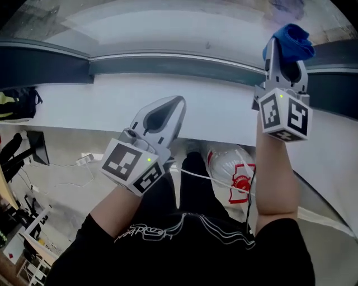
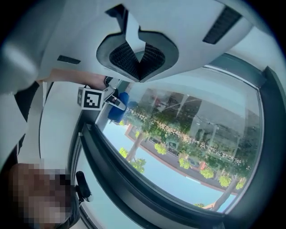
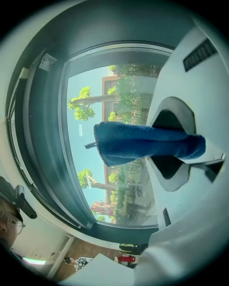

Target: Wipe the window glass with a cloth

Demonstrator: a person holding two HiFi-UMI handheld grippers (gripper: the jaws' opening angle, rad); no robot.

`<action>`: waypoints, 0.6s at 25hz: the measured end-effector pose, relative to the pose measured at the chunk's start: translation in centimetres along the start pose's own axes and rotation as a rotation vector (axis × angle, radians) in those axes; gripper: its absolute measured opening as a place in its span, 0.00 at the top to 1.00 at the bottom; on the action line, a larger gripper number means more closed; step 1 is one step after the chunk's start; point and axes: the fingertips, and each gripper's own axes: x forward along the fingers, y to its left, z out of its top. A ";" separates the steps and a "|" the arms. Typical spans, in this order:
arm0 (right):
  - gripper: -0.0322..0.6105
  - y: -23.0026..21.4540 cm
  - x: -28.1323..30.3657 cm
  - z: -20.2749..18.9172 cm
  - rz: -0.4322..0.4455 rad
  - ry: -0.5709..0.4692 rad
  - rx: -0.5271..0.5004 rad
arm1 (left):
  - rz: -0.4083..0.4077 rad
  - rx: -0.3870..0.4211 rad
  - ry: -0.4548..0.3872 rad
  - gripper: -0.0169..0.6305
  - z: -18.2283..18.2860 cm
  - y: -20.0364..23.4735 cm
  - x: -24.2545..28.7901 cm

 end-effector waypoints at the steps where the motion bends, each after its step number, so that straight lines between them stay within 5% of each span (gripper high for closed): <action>1: 0.80 1.1 0.1 0.4 0.001 -0.004 0.006 | 0.018 -0.008 -0.009 0.97 0.4 0.9 -1.2; 15: 0.80 32.6 2.3 -1.3 0.369 0.035 -0.013 | 0.211 -0.085 -0.093 0.97 0.7 17.2 -17.9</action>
